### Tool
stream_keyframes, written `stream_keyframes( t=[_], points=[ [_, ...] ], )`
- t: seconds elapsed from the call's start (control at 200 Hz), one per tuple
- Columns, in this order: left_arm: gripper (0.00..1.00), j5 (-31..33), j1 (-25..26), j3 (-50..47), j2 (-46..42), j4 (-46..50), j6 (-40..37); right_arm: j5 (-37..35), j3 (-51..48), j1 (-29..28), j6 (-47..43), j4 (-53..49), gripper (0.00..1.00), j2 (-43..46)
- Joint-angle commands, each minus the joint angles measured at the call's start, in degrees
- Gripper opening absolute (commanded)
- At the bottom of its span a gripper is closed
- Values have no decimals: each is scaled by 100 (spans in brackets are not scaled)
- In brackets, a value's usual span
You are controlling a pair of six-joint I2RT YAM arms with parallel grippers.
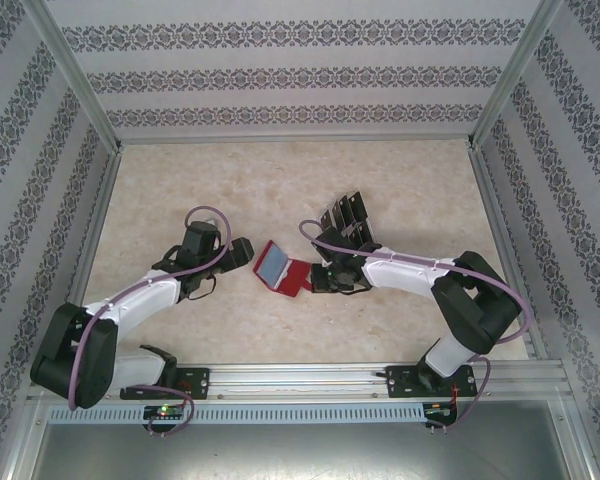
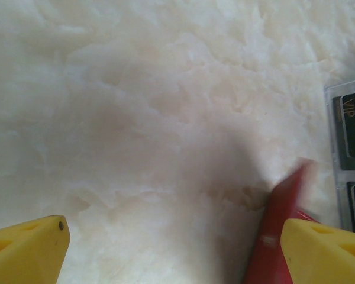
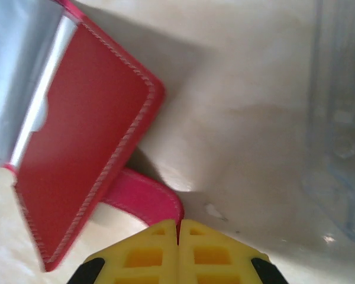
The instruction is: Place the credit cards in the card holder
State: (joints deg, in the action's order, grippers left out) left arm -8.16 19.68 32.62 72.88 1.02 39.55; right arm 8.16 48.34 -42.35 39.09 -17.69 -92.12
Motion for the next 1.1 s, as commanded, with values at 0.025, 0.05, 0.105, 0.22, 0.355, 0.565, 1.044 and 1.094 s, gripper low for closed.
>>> stream_keyframes(
  t=[0.025,0.05,0.105,0.22,0.355,0.565,1.044,1.094],
  points=[
    [93,-145,-53,311,210,155,-270,-239,-87,16,-44,94,0,34],
    [93,-202,-52,323,233,108,-272,-241,-94,16,-48,108,0,20],
    [93,-335,-53,350,266,17,-252,-222,-79,20,-55,135,0,-29],
    [93,-802,-56,393,266,-307,-188,-196,-74,21,-50,205,0,-70],
    [93,-1349,13,520,285,-508,-141,-170,-71,16,-33,244,0,-29],
    [93,-1224,246,720,359,-106,-301,66,43,17,30,304,0,271],
    [94,-1015,539,965,695,307,-667,607,775,15,35,249,0,227],
    [95,-1014,563,1007,778,296,-664,612,757,11,55,266,0,238]
  ],
)
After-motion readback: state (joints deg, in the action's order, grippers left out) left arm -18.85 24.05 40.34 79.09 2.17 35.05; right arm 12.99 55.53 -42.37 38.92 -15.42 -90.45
